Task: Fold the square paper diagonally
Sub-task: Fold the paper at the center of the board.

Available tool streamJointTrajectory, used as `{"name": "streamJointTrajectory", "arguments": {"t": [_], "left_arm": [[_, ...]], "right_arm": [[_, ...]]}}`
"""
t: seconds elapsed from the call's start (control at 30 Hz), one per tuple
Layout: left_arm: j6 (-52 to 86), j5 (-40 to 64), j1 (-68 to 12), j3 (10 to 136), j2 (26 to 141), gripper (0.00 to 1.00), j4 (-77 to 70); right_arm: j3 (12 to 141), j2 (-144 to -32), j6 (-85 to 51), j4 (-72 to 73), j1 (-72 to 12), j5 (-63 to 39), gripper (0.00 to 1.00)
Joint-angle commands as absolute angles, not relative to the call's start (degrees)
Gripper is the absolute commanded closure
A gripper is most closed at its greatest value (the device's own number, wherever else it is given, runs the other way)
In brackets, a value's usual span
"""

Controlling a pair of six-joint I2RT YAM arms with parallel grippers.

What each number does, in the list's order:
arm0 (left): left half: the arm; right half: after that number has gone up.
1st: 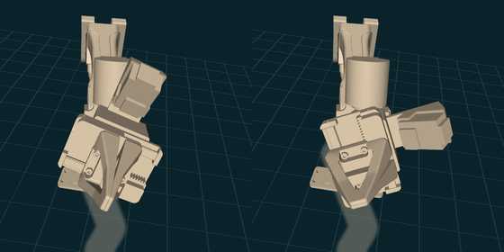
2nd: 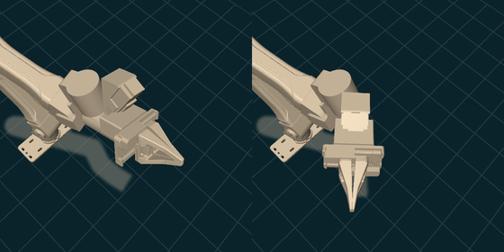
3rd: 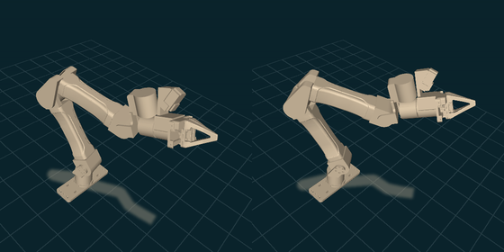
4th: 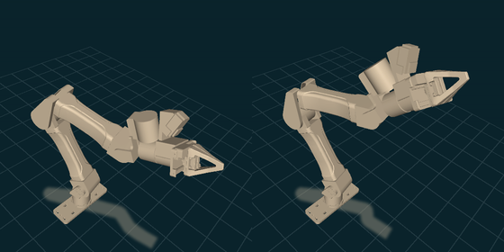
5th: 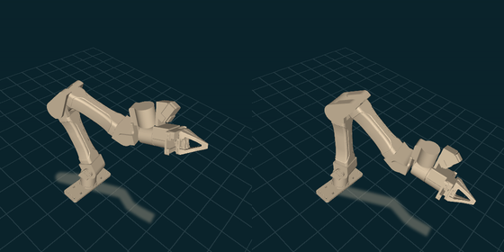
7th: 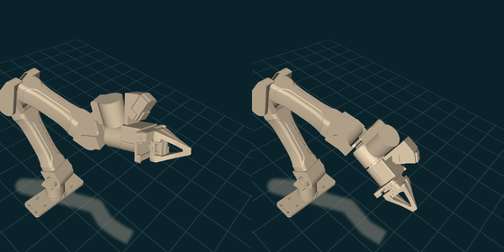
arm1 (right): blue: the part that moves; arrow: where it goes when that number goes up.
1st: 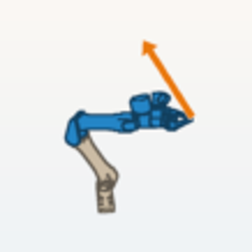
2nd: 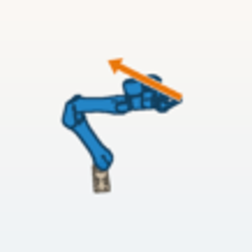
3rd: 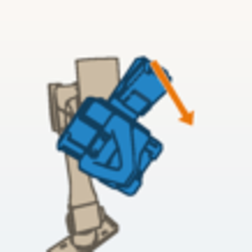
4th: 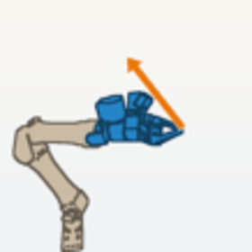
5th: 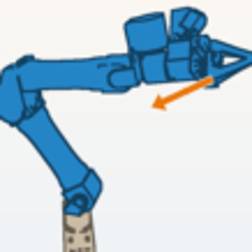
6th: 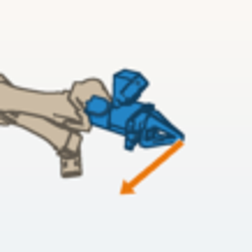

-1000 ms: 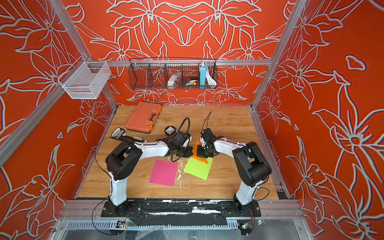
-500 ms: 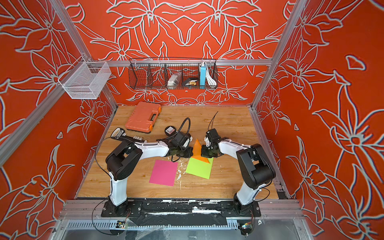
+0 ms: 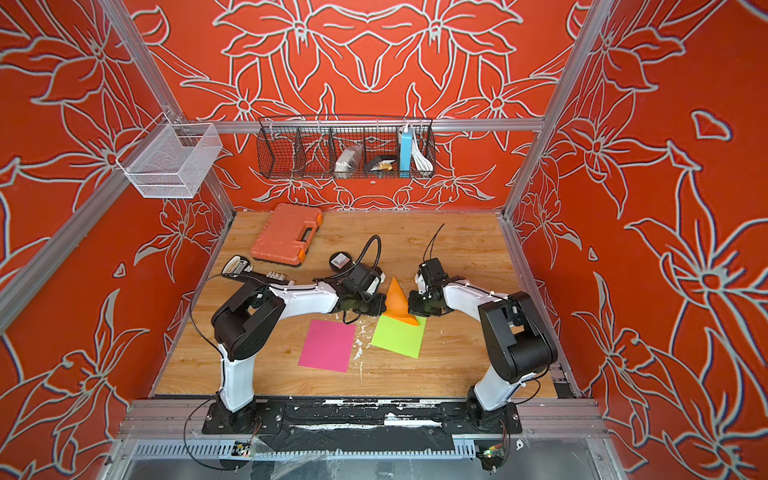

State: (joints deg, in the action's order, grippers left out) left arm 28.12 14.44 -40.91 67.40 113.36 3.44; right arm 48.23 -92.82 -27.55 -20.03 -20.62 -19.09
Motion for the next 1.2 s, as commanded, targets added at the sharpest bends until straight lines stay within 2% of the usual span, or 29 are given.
{"name": "streamJointTrajectory", "arguments": {"t": [0.0, 0.13, 0.27, 0.63, 0.83, 1.17], "left_arm": [[27.24, 13.37, -41.23, 67.5, 115.59, 1.0, 7.36], [27.2, 13.7, -41.24, 67.67, 115.84, 1.0, 7.2], [27.19, 13.72, -41.22, 67.72, 115.97, 1.0, 7.13], [27.33, 13.98, -41.25, 67.86, 116.06, 1.0, 7.15], [27.21, 13.74, -41.24, 67.77, 115.93, 1.0, 7.3], [27.03, 13.46, -41.27, 67.85, 115.85, 1.0, 7.54]], "right_arm": [[47.58, -89.55, -27.07, -22.12, -20.39, -20.23, 1.0], [49.82, -88.34, -27.55, -21.93, -22.32, -22.11, 1.0], [52.3, -91.76, -29.23, -19.8, -23.48, -24.51, 1.0], [56.51, -101.06, -30.07, -19.79, -24.21, -21.83, 1.0], [54.38, -99.37, -29.06, -21.84, -22.42, -16.9, 1.0], [52.49, -98.48, -26.37, -23.55, -18.81, -15.66, 1.0]]}}
